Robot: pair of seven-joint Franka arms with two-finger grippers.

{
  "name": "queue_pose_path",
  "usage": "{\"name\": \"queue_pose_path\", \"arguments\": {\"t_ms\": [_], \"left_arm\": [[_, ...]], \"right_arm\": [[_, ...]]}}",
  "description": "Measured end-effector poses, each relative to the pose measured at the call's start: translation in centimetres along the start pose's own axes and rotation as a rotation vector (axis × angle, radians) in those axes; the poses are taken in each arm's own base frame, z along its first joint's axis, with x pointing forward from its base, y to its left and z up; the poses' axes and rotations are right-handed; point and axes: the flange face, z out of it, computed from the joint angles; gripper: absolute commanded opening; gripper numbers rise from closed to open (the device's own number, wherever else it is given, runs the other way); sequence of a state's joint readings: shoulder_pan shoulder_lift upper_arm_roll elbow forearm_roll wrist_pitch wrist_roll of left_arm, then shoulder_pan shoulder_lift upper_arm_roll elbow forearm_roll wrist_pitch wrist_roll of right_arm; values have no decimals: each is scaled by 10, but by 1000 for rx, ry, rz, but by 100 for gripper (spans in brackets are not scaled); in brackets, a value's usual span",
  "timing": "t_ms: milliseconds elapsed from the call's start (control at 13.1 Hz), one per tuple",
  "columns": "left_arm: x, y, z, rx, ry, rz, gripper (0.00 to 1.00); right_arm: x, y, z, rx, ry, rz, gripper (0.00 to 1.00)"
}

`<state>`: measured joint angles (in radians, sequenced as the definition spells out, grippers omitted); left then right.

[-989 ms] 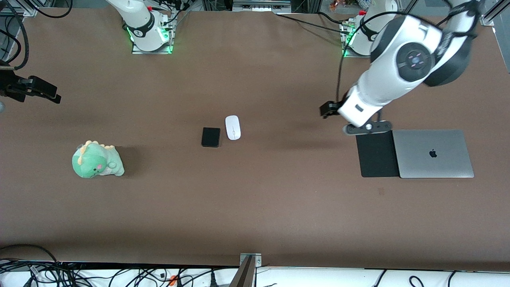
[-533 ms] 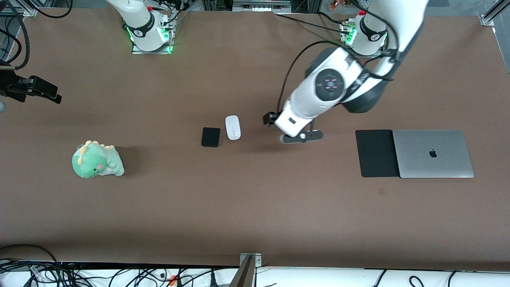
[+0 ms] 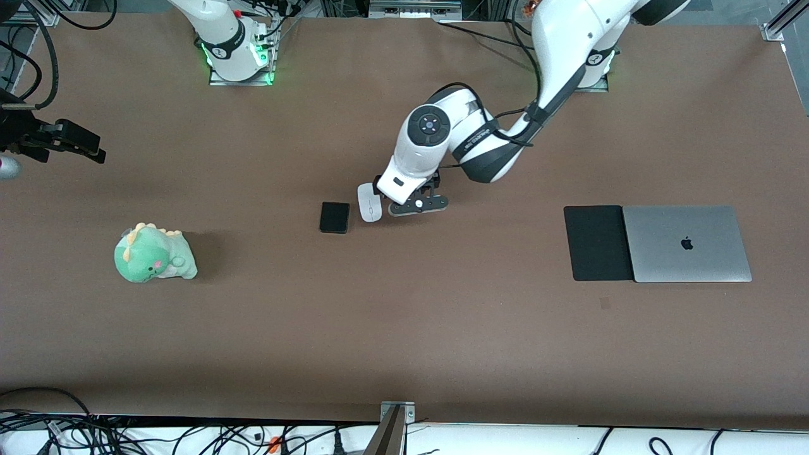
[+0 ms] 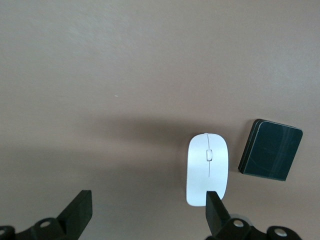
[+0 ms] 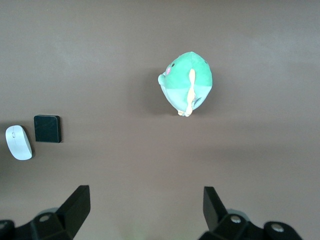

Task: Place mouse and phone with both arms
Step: 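Lower the left gripper and grasp the white mouse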

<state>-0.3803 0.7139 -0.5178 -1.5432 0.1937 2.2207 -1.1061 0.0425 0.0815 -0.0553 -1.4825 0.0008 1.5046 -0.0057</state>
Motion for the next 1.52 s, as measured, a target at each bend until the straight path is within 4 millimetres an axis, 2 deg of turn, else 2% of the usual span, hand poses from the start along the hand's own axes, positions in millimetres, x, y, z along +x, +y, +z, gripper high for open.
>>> {"name": "queue_pose_path", "arguments": {"t_ms": [228,457,533,685,1141,1370,1522], "left_arm": [[-23,31,31,21,30,-42,100],[-52,63,70,44,65,-58,100],[-58,70,82,47,66,-61,100],[-56,77,97,42,62,-68,100],[-46,77,111,40,58,-81,100],[-46,76,112,42,58,-80,87],[-46,75,115,47,56,-80,82]], "right_arm": [[-4,0,3,0,-37,0,100],[-5,-5,7,0,-59,-9,100],[-5,-8,8,0,-62,-15,100],[-6,-13,10,0,-71,-24,100],[-4,-23,16,-1,-86,-40,100],[-2,-25,20,-1,-93,-43,100],[-1,-27,22,-2,-96,-46,100]]}}
